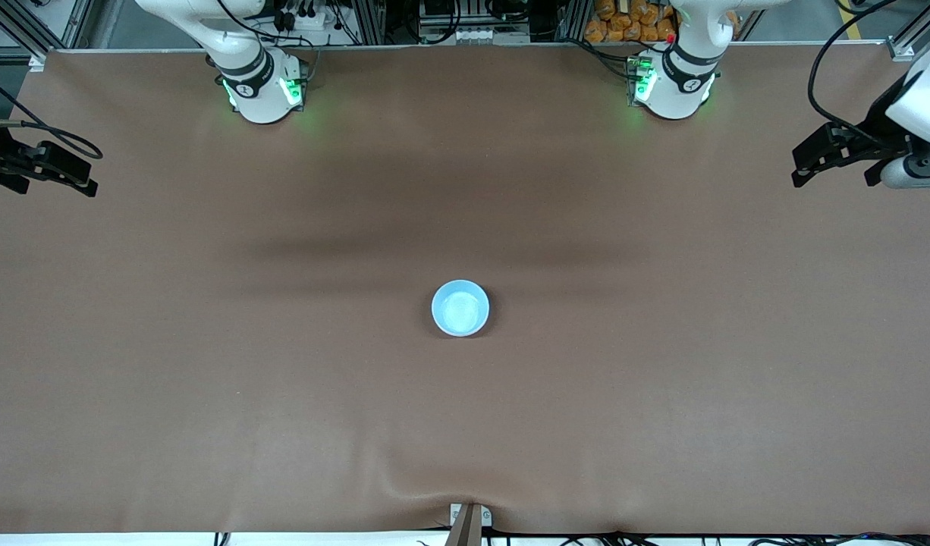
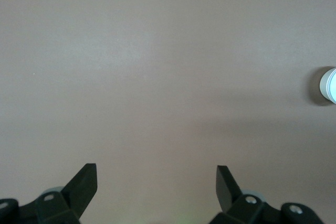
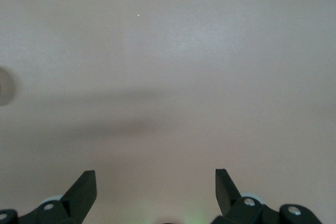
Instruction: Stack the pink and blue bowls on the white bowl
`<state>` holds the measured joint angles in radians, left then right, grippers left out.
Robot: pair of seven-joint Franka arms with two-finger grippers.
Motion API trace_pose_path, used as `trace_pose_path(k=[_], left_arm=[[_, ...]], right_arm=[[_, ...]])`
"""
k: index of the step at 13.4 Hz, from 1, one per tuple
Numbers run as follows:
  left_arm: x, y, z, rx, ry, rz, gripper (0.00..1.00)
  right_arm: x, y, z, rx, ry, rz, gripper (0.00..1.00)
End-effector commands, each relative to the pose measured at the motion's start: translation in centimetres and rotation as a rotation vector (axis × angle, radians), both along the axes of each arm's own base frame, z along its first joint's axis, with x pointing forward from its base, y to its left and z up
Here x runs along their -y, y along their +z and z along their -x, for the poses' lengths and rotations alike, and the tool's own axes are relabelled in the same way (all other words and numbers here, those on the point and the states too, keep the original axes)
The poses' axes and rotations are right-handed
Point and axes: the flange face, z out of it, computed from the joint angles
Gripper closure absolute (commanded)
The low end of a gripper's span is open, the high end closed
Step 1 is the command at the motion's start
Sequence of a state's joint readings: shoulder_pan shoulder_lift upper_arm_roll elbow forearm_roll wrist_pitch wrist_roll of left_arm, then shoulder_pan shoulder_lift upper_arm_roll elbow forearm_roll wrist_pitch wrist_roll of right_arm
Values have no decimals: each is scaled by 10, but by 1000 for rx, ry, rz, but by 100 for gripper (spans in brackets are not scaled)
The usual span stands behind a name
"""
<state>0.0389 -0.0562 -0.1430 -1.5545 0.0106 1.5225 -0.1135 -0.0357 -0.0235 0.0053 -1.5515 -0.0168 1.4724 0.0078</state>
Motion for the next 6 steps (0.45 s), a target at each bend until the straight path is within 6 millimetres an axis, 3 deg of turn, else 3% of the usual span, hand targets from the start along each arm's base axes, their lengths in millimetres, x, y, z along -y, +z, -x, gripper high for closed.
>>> trace_pose_path(k=[1, 6], left_arm=[[-5, 29, 6, 32, -4, -14, 0], [-16, 32, 8, 15, 14, -17, 0]], right_arm=[[7, 4, -1, 19, 33, 13, 0], [8, 4, -2, 22, 40, 13, 0]])
